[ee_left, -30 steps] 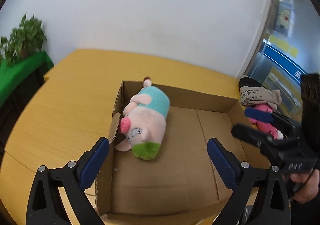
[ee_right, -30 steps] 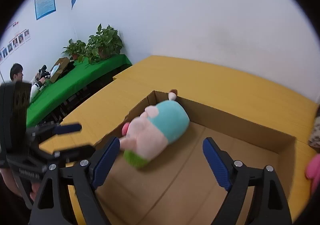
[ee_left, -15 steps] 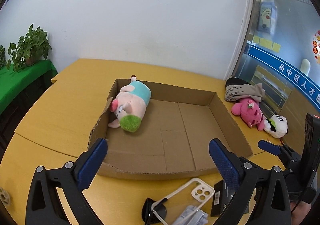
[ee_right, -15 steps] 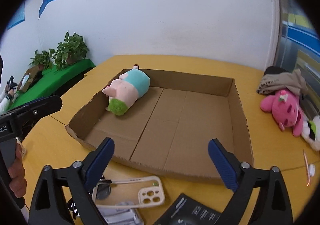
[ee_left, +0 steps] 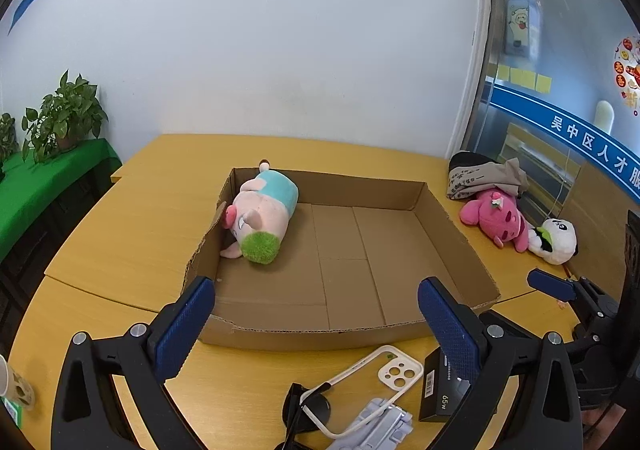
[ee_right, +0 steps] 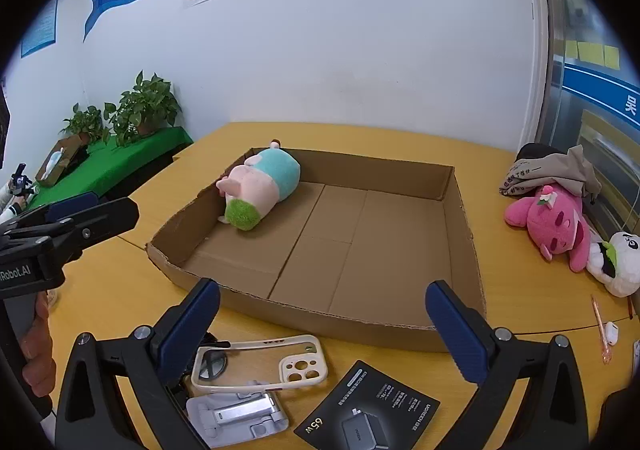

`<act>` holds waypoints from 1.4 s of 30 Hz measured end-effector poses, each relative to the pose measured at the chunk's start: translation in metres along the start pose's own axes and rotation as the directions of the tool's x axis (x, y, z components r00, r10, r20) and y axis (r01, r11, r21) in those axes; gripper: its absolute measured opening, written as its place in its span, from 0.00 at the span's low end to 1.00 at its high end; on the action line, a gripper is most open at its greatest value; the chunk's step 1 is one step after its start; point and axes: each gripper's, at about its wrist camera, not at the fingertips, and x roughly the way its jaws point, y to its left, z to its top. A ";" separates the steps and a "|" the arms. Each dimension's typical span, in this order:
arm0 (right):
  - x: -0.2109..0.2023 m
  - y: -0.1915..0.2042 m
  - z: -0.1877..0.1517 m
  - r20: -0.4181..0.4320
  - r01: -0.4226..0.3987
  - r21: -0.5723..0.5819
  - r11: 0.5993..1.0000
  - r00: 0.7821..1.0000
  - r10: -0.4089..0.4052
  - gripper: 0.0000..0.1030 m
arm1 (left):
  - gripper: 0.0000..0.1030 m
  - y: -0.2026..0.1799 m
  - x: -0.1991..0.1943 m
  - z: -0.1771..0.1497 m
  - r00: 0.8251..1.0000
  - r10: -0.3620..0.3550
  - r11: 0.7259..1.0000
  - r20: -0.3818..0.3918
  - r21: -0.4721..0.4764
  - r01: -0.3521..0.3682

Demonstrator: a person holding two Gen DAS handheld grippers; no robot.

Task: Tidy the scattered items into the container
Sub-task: 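Move the right gripper back to the black charger box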

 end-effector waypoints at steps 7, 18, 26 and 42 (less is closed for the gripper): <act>-0.001 0.002 -0.006 -0.007 -0.012 -0.001 1.000 1.000 0.012 0.99 | 1.00 -0.001 0.001 -0.006 1.000 -0.002 1.000 -0.014 0.003 0.002; 0.000 -0.004 -0.017 -0.023 -0.013 0.017 1.000 1.000 0.014 0.99 | 1.00 -0.008 0.005 -0.012 0.999 -0.011 1.000 -0.033 0.020 0.012; 0.002 -0.006 -0.022 -0.032 -0.022 0.027 0.999 0.999 0.023 0.99 | 1.00 -0.013 0.008 -0.016 0.999 -0.015 1.000 -0.050 0.026 0.016; 0.004 -0.006 -0.030 -0.049 -0.040 0.012 0.999 0.998 0.040 0.99 | 1.00 -0.016 0.012 -0.024 0.997 -0.034 0.999 -0.076 0.031 0.036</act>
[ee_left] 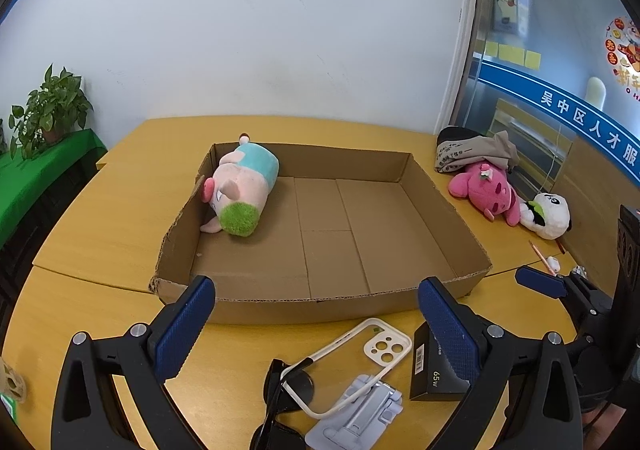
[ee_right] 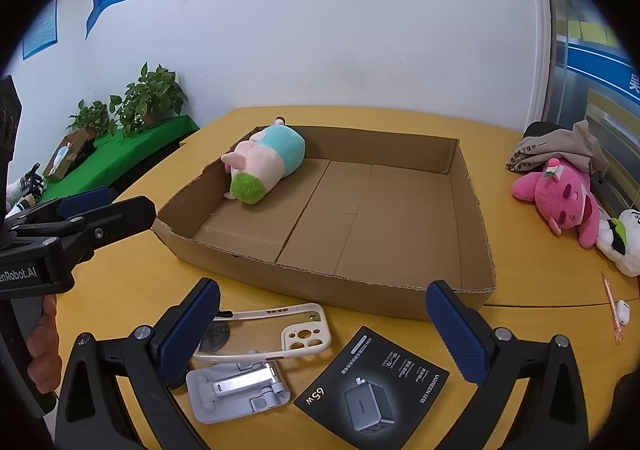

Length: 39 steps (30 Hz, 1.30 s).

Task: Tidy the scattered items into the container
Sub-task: 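Move the right gripper back to the black charger box, then close the right gripper on the black charger box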

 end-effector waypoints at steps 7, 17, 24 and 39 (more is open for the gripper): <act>-0.003 -0.009 -0.009 -0.001 -0.004 0.001 1.000 1.000 0.004 0.99 | 1.00 -0.007 0.008 -0.006 0.998 -0.050 0.999 -0.035 0.012 0.051; 0.011 -0.064 -0.085 -0.159 -0.073 0.116 0.991 0.983 0.091 0.99 | 1.00 -0.037 0.051 -0.026 0.950 -0.226 0.971 -0.217 0.033 0.238; 0.015 -0.075 -0.113 -0.188 -0.129 0.176 0.976 0.969 0.162 0.99 | 0.99 -0.075 0.096 -0.038 0.880 -0.317 0.935 -0.355 0.038 0.352; 0.041 -0.080 -0.126 -0.204 -0.155 0.213 0.965 0.958 0.199 0.99 | 0.86 -0.133 0.167 -0.066 0.720 -0.406 0.868 -0.562 0.008 0.496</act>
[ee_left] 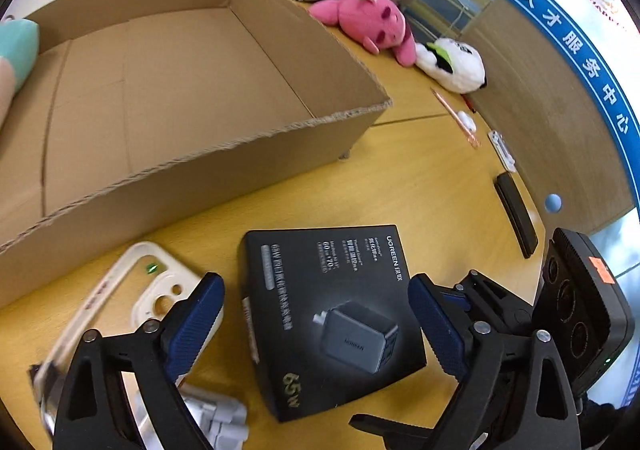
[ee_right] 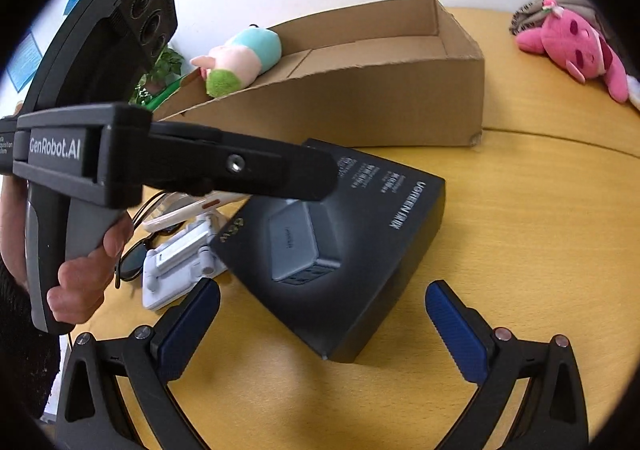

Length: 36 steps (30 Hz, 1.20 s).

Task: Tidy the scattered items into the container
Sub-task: 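Close the right gripper on the black charger box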

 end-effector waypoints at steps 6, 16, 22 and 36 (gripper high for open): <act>0.006 -0.004 -0.003 -0.012 0.014 -0.004 1.000 1.000 -0.014 0.99 | 0.75 0.004 0.018 -0.003 0.996 -0.064 0.997 -0.066 -0.050 0.061; 0.005 0.001 -0.005 0.013 0.045 -0.052 0.998 0.999 -0.044 0.97 | 0.73 0.000 0.017 -0.008 0.998 -0.036 0.999 -0.057 -0.041 0.033; -0.010 0.007 -0.005 0.061 0.086 -0.057 0.995 0.995 -0.083 0.90 | 0.63 -0.005 0.003 -0.013 0.999 -0.022 0.999 -0.037 -0.024 0.021; -0.070 0.087 0.059 0.282 0.139 -0.252 0.958 0.957 -0.064 0.86 | 0.62 -0.009 -0.140 0.005 0.964 0.036 0.999 0.262 0.017 -0.042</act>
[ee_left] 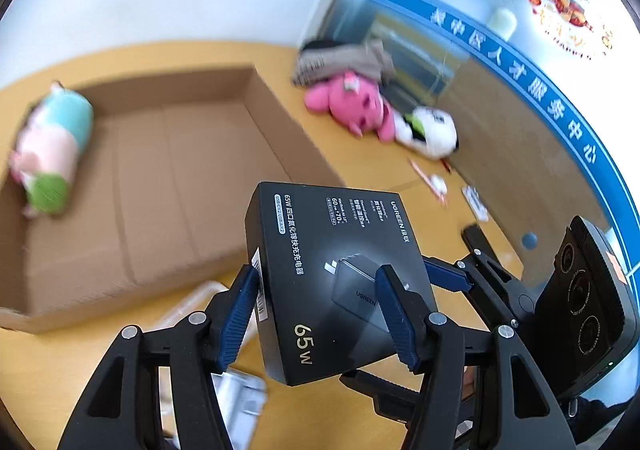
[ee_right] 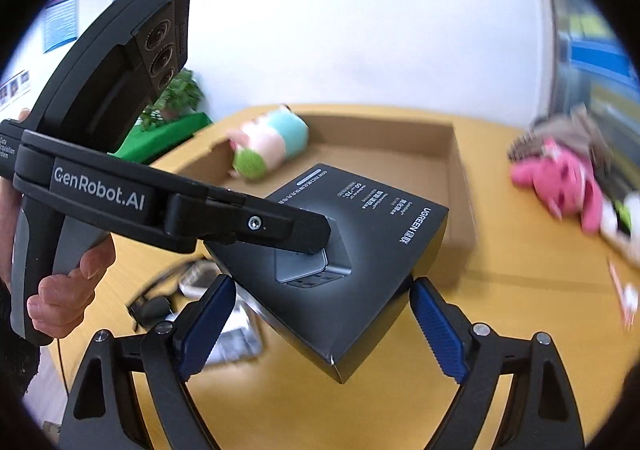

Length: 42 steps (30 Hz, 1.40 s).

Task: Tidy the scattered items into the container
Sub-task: 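Close the right gripper on the black charger box, then lift the charger box with the right gripper and carry it into the box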

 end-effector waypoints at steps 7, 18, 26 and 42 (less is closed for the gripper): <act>-0.001 0.030 0.075 0.102 -0.043 -0.113 0.993 0.993 0.055 0.86 | 0.62 0.018 -0.069 0.042 0.987 0.053 0.999 0.153 -0.009 -0.052; 0.009 0.038 0.184 0.178 -0.091 -0.196 0.976 0.976 0.127 0.86 | 0.62 0.043 -0.134 0.116 0.950 0.135 0.989 0.282 0.016 -0.145; 0.035 0.021 0.229 0.180 -0.114 -0.190 0.975 0.972 0.149 0.86 | 0.62 0.074 -0.132 0.162 0.943 0.137 0.989 0.302 0.012 -0.147; 0.155 -0.041 0.251 0.075 -0.169 -0.121 0.978 0.981 0.178 0.86 | 0.62 0.159 -0.027 0.228 0.968 0.164 0.986 0.192 -0.047 -0.158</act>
